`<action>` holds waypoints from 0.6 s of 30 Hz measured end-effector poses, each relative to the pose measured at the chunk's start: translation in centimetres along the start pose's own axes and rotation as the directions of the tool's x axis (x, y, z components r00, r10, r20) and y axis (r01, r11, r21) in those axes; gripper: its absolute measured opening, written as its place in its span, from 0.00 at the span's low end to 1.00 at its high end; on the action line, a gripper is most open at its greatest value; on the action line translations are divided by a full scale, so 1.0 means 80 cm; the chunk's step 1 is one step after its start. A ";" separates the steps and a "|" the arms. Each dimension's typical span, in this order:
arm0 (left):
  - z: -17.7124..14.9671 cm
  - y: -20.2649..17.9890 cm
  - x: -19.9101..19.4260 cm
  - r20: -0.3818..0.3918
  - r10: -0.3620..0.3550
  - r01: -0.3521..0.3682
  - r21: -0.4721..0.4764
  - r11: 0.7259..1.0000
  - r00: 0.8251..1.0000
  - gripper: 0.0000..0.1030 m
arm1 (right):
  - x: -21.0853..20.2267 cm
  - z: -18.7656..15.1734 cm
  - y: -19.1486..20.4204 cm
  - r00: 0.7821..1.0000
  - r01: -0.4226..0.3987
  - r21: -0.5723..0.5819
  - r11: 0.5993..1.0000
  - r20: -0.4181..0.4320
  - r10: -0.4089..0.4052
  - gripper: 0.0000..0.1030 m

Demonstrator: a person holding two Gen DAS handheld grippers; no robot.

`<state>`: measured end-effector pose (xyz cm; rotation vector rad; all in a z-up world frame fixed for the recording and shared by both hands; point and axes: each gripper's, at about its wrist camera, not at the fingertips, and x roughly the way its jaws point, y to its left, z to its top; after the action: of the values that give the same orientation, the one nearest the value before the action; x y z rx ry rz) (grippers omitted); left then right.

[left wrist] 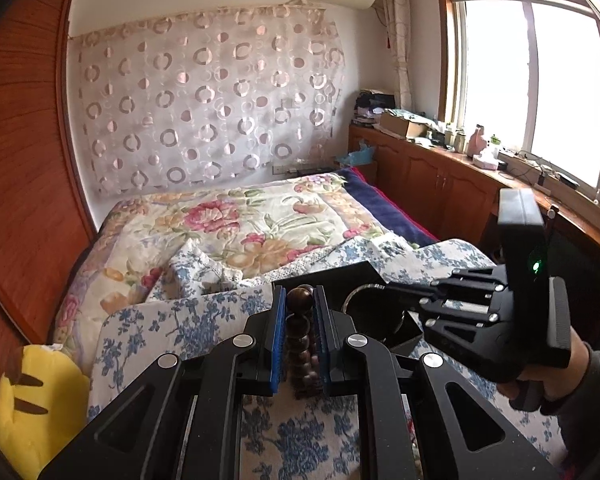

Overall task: Organize jewelry
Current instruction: 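Carry the bead bracelet with the left gripper while the right gripper carries the bangle over the black box, then open the left gripper over the black box while the right gripper releases the bangle inside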

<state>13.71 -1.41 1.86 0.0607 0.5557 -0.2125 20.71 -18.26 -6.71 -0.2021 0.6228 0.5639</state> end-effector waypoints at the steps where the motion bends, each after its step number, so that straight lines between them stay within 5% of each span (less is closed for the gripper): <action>1: 0.002 0.000 0.004 -0.003 -0.001 0.001 -0.002 1.000 1.000 0.12 | 0.004 0.000 -0.001 1.000 -0.009 0.001 1.000 -0.007 0.009 0.05; 18: 0.025 -0.022 0.041 -0.014 -0.004 0.005 0.037 0.999 1.000 0.12 | -0.034 -0.026 -0.027 1.000 -0.006 0.036 0.999 0.029 0.005 0.07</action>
<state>17.13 -3.93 1.84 0.0966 0.5660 -0.2269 19.03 -21.97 -6.70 -0.1578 0.6048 0.5598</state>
